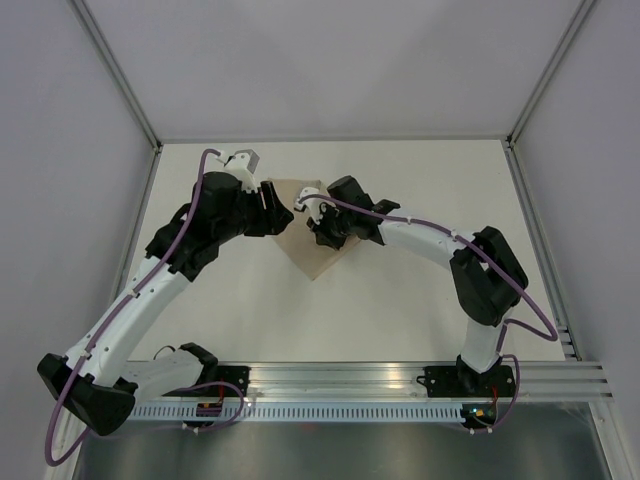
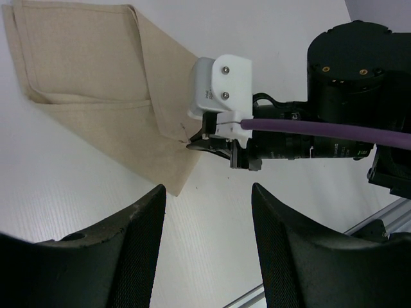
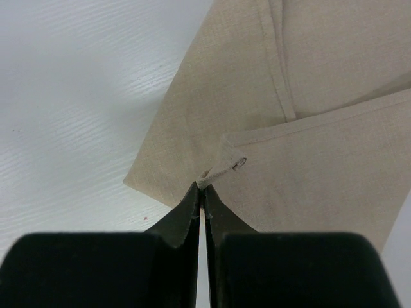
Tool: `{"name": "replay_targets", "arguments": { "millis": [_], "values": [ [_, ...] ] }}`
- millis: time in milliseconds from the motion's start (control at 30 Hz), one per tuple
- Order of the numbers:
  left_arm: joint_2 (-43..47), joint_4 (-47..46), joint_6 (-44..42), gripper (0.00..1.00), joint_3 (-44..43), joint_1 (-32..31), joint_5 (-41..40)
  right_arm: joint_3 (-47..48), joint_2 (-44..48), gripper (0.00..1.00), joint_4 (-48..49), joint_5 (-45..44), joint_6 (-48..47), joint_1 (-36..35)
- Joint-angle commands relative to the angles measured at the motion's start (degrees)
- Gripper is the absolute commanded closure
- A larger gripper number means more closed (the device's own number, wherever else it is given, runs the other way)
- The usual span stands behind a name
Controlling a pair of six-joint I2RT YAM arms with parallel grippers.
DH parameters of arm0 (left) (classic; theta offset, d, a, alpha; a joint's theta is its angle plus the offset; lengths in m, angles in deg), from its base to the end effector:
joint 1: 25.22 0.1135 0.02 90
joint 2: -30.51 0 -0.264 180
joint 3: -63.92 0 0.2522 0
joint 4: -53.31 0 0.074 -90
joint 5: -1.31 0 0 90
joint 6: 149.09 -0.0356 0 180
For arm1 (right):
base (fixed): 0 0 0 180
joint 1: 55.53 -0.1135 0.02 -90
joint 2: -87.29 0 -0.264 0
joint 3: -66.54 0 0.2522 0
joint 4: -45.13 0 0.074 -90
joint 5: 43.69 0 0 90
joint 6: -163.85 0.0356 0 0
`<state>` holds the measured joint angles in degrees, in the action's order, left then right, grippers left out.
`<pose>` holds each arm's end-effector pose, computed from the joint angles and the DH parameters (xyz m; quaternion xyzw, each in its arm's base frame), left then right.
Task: Fold the napkin, place the utensils inside, and roll it up
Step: Fold the napkin at the center of the board.
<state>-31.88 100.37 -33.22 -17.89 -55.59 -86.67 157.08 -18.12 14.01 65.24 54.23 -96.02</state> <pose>0.2000 -0.1187 0.3805 0.0427 0.8544 -0.2573 0.4494 0.3033 0.2742 0.2258 -0.5114 0.7607 0.2169 0.3359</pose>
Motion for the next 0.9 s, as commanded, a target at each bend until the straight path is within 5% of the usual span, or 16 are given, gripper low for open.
{"name": "replay_targets", "arguments": {
  "millis": [0, 867],
  "values": [
    [1.13, -1.31, 0.06, 0.39, 0.73, -0.21, -0.09, -1.10, -1.47, 0.93, 0.93, -0.13, -1.39, -1.17],
    [0.69, -1.31, -0.73, 0.38, 0.11, -0.13, 0.18, 0.31, -5.86, 0.87, -3.46, 6.01, -2.53, -2.40]
  ]
}}
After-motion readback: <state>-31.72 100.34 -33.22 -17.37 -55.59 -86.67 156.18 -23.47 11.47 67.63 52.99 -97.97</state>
